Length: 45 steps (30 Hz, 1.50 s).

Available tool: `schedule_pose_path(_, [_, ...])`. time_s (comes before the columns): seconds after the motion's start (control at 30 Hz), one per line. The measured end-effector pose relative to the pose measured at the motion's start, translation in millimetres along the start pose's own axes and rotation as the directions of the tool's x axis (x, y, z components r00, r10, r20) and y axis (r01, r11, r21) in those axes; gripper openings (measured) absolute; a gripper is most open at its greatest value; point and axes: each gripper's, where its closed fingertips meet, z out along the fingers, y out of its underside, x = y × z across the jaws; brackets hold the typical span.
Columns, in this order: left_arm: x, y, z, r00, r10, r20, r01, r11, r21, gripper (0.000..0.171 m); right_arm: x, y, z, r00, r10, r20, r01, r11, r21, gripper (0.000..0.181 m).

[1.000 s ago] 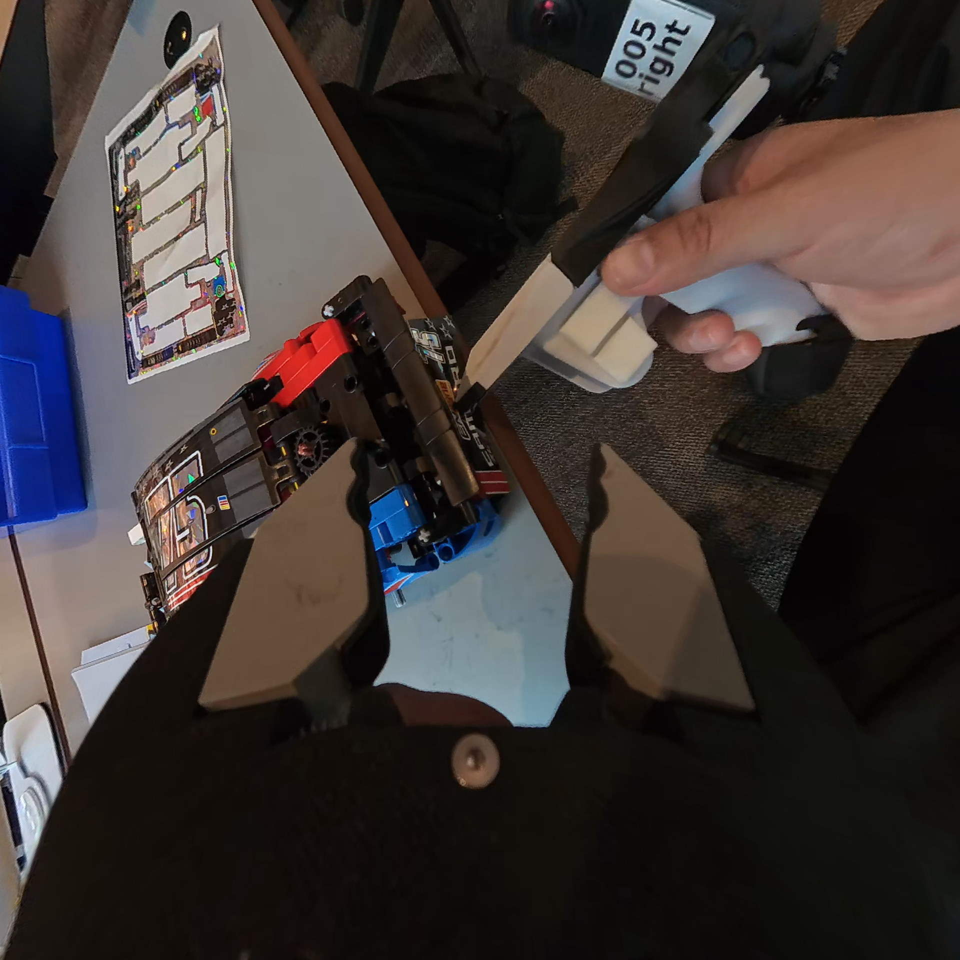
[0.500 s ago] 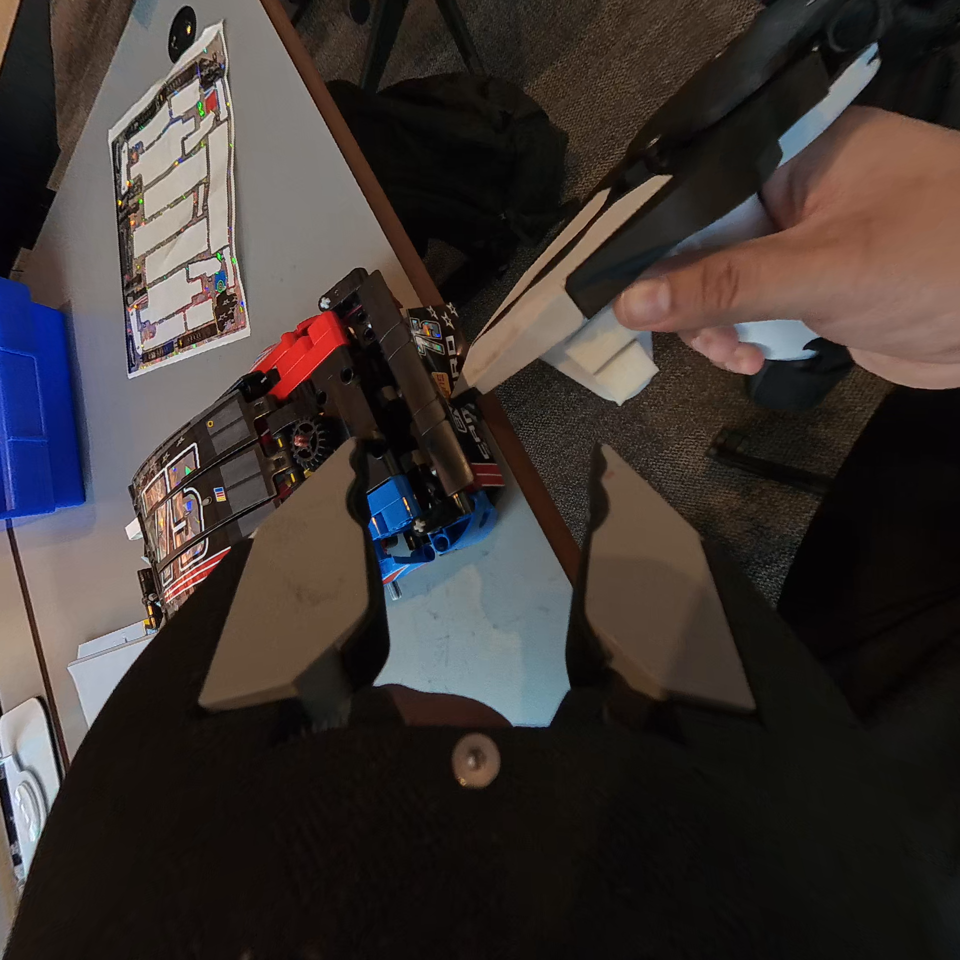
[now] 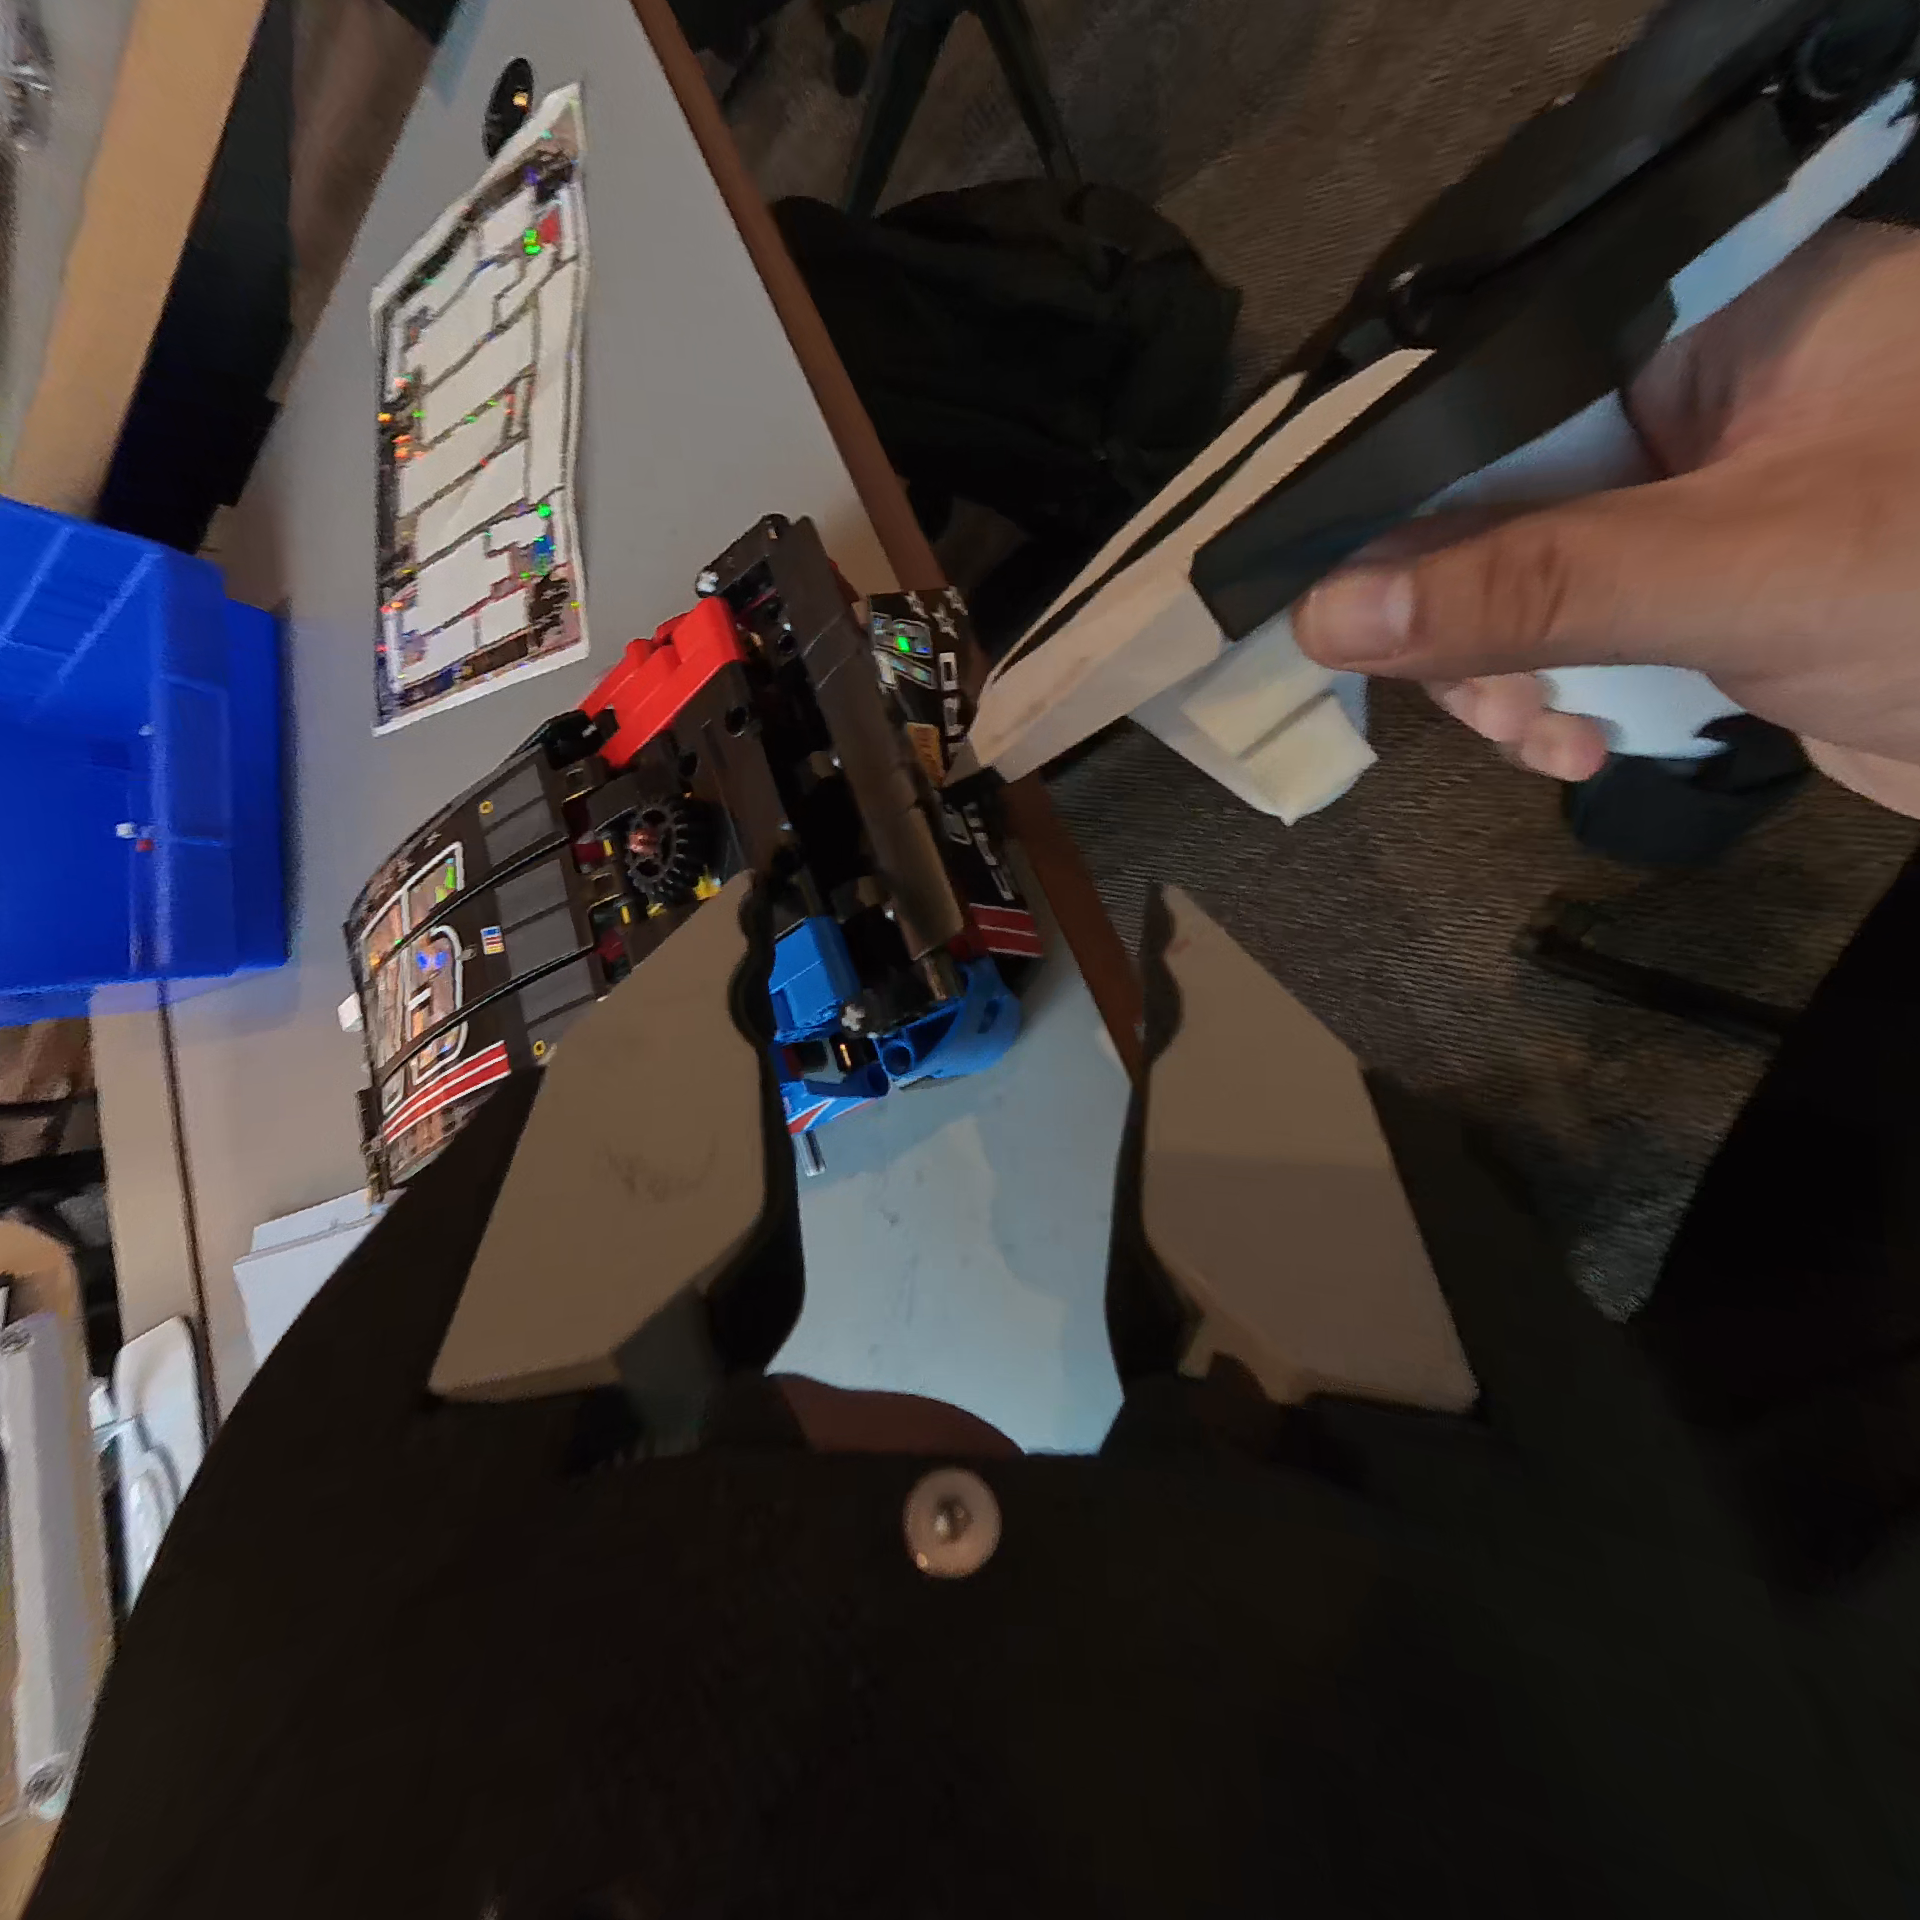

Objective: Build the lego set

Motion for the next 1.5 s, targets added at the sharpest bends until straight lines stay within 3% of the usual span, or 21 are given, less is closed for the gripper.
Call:
schedule_pose_path(0.1, [-18, 1, 1, 0.985, 0.022, 0.17, -0.016, 0.999, -0.036, 0.035, 0, 0, 1, 1.0, -0.012, -0.006, 0.012, 1.0, 0.008, 0.002])
schedule_pose_path(0.2, [-21, 1, 6, 0.947, 0.118, 0.299, -0.087, 0.99, -0.115, 0.035, -3, 0, 3, 1.0, -0.015, -0.008, 0.015, 1.0, 0.013, 0.009])
schedule_pose_path(0.3, [-16, 1, 12, 0.915, 0.175, 0.364, -0.138, 0.982, -0.126, 0.047, -3, 1, 3, 1.0, -0.007, -0.002, 0.007, 1.0, 0.013, 0.009])
schedule_pose_path(0.4, [-22, -1, 11, 0.89, 0.178, 0.419, -0.142, 0.983, -0.115, 0.036, -3, 1, 4, 1.0, -0.005, -0.003, 0.005, 1.0, 0.015, 0.007])
schedule_pose_path(0.57, [-23, 0, 12, 0.852, 0.206, 0.481, -0.168, 0.978, -0.121, 0.036, -3, 0, 5, 1.0, -0.013, -0.011, 0.013, 1.0, 0.027, 0.011])
schedule_pose_path(0.83, [-26, 6, 6, 0.866, 0.073, 0.495, -0.054, 0.997, -0.054, 0.031, 14, -19, -5, 0.988, -0.085, -0.127, 0.097, 0.991, 0.091, 0.023])
schedule_pose_path(0.97, [-25, 8, 4, 0.866, 0.058, 0.497, -0.043, 0.998, -0.042, 0.031, 16, -20, -1, 0.978, -0.158, -0.139, 0.169, 0.983, 0.075, 0.02])
schedule_pose_path(1.17, [-24, 11, -1, 0.873, 0.016, 0.487, -0.006, 1.0, -0.021, 0.03, 25, -24, -7, 0.88, -0.412, -0.238, 0.424, 0.905, 0.002, 0.026])
schedule_pose_path(1.3, [-23, 13, -5, 0.879, -0.005, 0.476, 0.01, 1.0, -0.007, 0.029, 13, -23, -10, 0.822, -0.549, -0.154, 0.551, 0.834, -0.029, 0.026])
schedule_pose_path(1.4, [-22, 14, -6, 0.887, -0.023, 0.462, 0.02, 1.0, 0.013, 0.028, -17, -8, -3, 0.785, -0.619, 0.019, 0.619, 0.784, -0.042, 0.003])
schedule_pose_path(1.5, [-20, 15, -10, 0.898, -0.006, 0.44, 0.007, 1.0, -0.001, 0.027, -8, 0, 7, 0.746, -0.664, -0.044, 0.653, 0.744, -0.142, 0.003])
